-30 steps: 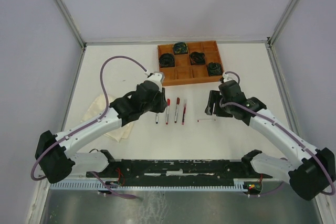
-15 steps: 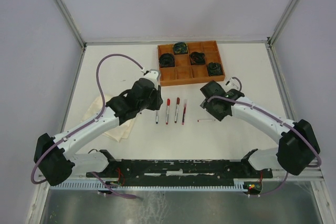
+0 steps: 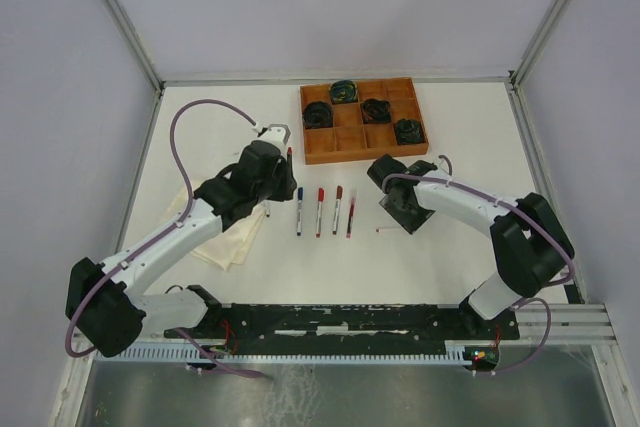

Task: Insert the pens into the pen caps
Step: Pick up the pen from the center of the board.

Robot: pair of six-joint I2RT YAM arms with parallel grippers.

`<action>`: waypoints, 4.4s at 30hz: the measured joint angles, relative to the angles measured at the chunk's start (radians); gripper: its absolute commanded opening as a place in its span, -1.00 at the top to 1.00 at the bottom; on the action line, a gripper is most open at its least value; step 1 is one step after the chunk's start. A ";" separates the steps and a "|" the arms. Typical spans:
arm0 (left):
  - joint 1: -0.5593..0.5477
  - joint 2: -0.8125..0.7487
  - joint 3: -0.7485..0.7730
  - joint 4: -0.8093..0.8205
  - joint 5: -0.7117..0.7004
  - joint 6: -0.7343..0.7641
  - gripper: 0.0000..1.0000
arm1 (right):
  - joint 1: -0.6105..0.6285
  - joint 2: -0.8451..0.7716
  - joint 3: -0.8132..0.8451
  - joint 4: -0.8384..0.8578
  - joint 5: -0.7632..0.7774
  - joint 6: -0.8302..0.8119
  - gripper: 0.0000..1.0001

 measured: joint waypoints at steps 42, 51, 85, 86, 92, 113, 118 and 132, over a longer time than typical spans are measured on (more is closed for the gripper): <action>0.023 -0.042 -0.060 0.087 0.106 0.000 0.45 | 0.000 0.006 -0.154 0.151 0.033 -0.026 0.71; 0.023 -0.056 -0.084 0.116 0.131 0.000 0.37 | 0.001 -0.224 -0.240 0.333 0.068 -0.204 0.74; 0.024 -0.112 -0.140 0.298 0.406 0.000 0.15 | 0.232 -0.206 -0.188 1.181 -0.232 -0.414 0.73; 0.024 -0.112 -0.140 0.298 0.406 0.000 0.15 | 0.232 -0.206 -0.188 1.187 -0.239 -0.414 0.74; 0.024 -0.112 -0.140 0.298 0.406 0.000 0.28 | 0.238 -0.204 -0.188 1.220 -0.273 -0.413 0.74; 0.028 -0.113 -0.140 0.282 0.391 0.000 0.79 | 0.253 -0.201 -0.188 1.247 -0.302 -0.530 0.68; 0.028 -0.113 -0.140 0.277 0.392 0.000 0.91 | 0.256 -0.201 -0.188 1.250 -0.303 -0.568 0.58; 0.028 -0.153 -0.140 0.226 0.313 0.000 0.94 | 0.261 -0.237 -0.178 1.142 -0.298 -0.684 0.03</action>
